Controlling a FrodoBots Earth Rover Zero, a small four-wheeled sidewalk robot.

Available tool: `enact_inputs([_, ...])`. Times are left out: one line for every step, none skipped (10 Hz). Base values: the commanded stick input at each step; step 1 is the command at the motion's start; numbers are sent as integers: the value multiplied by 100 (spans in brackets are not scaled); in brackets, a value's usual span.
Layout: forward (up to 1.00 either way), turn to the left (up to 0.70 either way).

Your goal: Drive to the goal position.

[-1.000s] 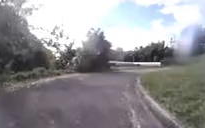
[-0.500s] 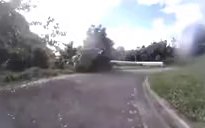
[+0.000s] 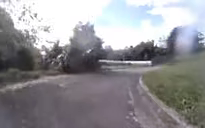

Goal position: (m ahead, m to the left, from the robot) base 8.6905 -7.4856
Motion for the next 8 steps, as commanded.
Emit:
enact_inputs([100, -4])
enact_inputs([100, 0])
enact_inputs([100, 0])
enact_inputs([100, -1])
enact_inputs([100, -1])
enact_inputs([100, -2])
enact_inputs([100, -1])
enact_inputs([100, -2])
